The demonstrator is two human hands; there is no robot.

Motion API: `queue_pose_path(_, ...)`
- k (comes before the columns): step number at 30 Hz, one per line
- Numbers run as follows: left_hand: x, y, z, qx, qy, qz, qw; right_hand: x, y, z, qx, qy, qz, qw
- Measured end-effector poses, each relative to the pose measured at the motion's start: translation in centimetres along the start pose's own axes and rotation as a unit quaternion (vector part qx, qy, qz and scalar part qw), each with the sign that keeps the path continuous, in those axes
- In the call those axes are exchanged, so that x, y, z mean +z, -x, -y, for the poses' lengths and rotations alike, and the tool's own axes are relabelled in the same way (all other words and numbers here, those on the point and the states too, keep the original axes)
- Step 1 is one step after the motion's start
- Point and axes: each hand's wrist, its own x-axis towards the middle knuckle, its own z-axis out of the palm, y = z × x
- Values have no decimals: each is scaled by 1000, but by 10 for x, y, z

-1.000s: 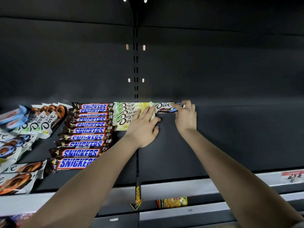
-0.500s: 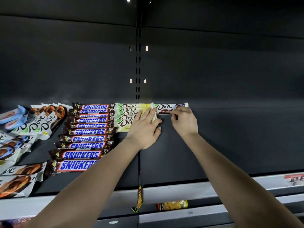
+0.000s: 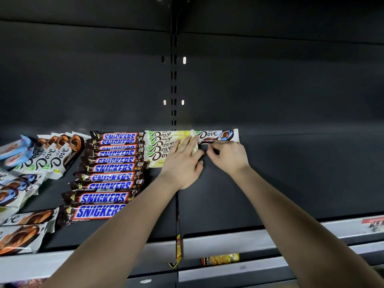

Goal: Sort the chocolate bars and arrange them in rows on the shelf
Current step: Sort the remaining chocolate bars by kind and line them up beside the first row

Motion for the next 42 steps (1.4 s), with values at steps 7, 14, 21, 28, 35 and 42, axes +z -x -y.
queue_pose_path(7,-1,0,0,2,-10,8,1000,-2,-2,-2,-2,32,79,996)
queue_pose_path(14,-4,-2,-1,0,-27,34,999,-3,3,1,7,23,160,987)
queue_pose_path(21,-14,1,-9,-61,-92,85,990,-34,25,19,32,8,140,990)
queue_pose_path(28,-47,22,27,-93,-119,116,982,-40,16,59,-4,-14,123,992)
queue_pose_path(35,-88,68,105,-164,-111,115,973,-27,-1,142,-58,-51,134,988)
queue_pose_path(42,-117,132,179,-234,-112,106,960,-16,-16,238,-132,-86,158,975)
